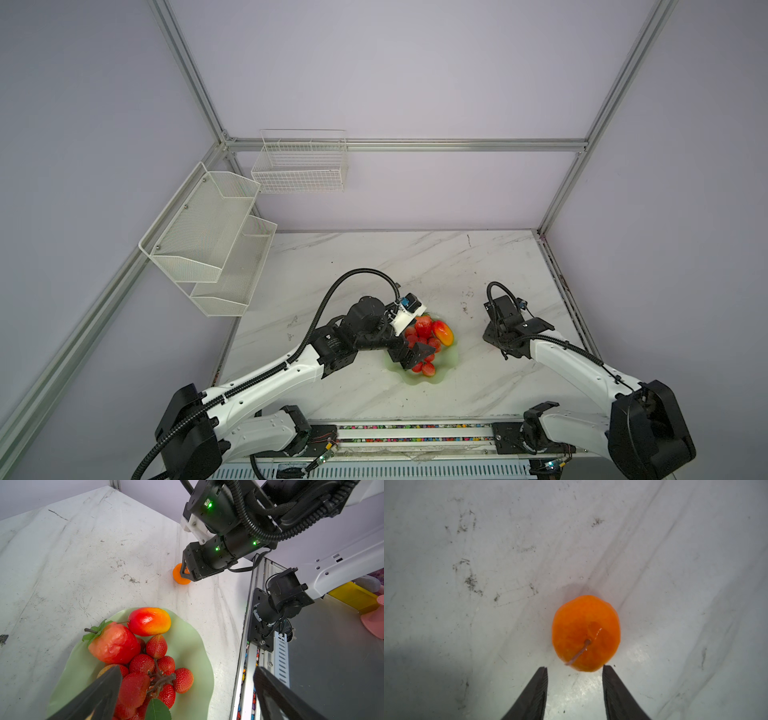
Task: Place and organize the fake fruits in the fruit bowl
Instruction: 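Grasp the orange tangerine with the right gripper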
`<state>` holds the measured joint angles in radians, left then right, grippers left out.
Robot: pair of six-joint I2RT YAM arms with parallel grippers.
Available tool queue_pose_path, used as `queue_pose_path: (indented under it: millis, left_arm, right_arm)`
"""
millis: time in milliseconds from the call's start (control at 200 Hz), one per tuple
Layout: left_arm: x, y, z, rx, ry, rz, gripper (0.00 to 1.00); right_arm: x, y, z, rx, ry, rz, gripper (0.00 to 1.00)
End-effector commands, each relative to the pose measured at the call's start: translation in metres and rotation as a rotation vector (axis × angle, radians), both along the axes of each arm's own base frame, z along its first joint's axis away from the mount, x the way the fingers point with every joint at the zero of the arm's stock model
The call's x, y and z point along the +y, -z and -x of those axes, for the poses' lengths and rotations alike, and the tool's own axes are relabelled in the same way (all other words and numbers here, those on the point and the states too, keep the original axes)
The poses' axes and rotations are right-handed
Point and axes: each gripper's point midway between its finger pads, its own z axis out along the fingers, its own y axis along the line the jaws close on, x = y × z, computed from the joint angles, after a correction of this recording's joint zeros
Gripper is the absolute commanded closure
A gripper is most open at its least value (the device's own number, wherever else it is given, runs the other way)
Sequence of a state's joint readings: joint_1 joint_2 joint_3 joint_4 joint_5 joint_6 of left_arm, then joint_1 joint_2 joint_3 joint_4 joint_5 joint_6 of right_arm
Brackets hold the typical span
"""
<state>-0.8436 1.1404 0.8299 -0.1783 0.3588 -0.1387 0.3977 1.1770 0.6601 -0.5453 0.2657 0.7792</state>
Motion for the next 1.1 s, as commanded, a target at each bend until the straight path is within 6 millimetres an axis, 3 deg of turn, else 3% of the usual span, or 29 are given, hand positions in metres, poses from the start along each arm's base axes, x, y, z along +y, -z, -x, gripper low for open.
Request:
queue_pose_path:
  millis: [0, 100, 205, 380, 495, 670, 855, 1020, 1090]
  left_arm:
    - [0.003, 0.001, -0.005, -0.007, -0.033, 0.027, 0.0]
    - [0.002, 0.003, -0.007, 0.004, -0.041, 0.025, 0.0]
    - [0.0, 0.004, -0.006, 0.018, -0.034, 0.032, 0.0]
    - [-0.005, 0.005, -0.004, 0.016, 0.005, 0.031, 0.0]
    - [-0.007, 0.003, -0.004, 0.011, 0.029, 0.031, 0.0]
    - [-0.006, 0.001, -0.003, 0.014, 0.046, 0.036, 0.0]
    - [-0.004, 0.0, -0.001, 0.014, 0.042, 0.047, 0.0]
    - [-0.003, -0.005, -0.002, 0.008, 0.031, 0.061, 0.0]
    - [0.0, -0.009, -0.005, -0.003, 0.008, 0.06, 0.0]
  right_arm:
    - [0.015, -0.006, -0.003, -0.029, -0.071, -0.027, 0.54]
    - [0.003, 0.001, 0.008, 0.031, -0.025, 0.033, 0.5]
    - [-0.008, 0.01, 0.02, 0.102, 0.05, 0.066, 0.29]
    - [-0.021, -0.003, 0.013, 0.037, 0.136, 0.099, 0.16]
    - [-0.027, 0.003, 0.001, 0.051, 0.143, 0.11, 0.16]
    - [-0.02, 0.009, -0.023, 0.043, 0.125, 0.114, 0.16]
    - [-0.028, 0.023, -0.019, 0.091, 0.118, 0.124, 0.18]
    - [-0.032, 0.024, -0.015, 0.088, 0.11, 0.138, 0.33]
    - [-0.027, 0.015, -0.018, 0.044, 0.09, 0.098, 0.41]
